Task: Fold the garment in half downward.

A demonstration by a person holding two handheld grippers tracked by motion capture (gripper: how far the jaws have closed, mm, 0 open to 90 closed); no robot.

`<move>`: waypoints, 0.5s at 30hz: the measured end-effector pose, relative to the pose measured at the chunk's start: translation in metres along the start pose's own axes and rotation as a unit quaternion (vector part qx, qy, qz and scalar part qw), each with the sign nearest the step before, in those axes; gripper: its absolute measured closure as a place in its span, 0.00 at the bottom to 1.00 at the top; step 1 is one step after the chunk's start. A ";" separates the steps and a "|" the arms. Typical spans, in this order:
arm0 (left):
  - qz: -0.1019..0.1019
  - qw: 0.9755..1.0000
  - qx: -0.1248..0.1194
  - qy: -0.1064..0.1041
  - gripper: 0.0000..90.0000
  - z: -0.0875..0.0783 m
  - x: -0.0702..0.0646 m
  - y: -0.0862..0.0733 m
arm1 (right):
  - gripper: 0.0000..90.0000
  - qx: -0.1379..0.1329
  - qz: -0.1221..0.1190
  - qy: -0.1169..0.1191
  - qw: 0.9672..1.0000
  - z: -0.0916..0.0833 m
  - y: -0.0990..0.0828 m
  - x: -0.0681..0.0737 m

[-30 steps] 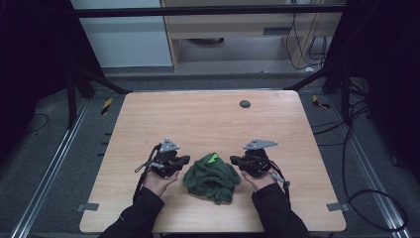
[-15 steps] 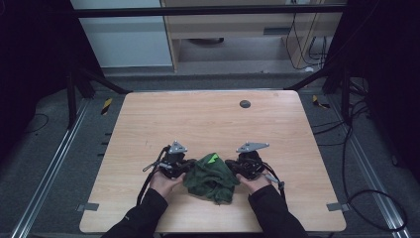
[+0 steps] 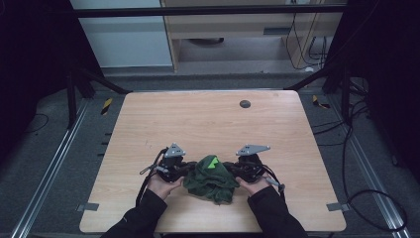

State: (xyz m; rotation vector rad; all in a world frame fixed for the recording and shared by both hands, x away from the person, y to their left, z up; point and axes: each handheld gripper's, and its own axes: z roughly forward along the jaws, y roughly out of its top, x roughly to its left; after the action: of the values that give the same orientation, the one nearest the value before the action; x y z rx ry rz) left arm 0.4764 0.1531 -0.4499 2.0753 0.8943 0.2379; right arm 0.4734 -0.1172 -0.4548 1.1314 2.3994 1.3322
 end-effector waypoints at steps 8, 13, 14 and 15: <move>0.005 1.000 -0.003 -0.015 1.00 -0.013 -0.009 -0.004 | 1.00 -0.002 -0.004 0.006 1.000 -0.008 -0.004 0.008; 0.008 1.000 0.005 -0.023 1.00 -0.014 -0.014 -0.009 | 1.00 -0.002 -0.008 0.009 1.000 -0.012 -0.008 0.010; 0.007 1.000 0.006 -0.025 1.00 -0.015 -0.015 -0.010 | 1.00 -0.001 -0.008 0.009 1.000 -0.013 -0.008 0.011; 0.006 1.000 0.007 -0.025 1.00 -0.015 -0.015 -0.011 | 1.00 -0.003 -0.012 0.009 1.000 -0.013 -0.008 0.011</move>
State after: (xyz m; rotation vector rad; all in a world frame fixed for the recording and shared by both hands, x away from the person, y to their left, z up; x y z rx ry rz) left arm 0.4530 0.1569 -0.4466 2.0906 0.8560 0.1865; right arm 0.4548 -0.1207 -0.4511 1.0912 2.4125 1.3478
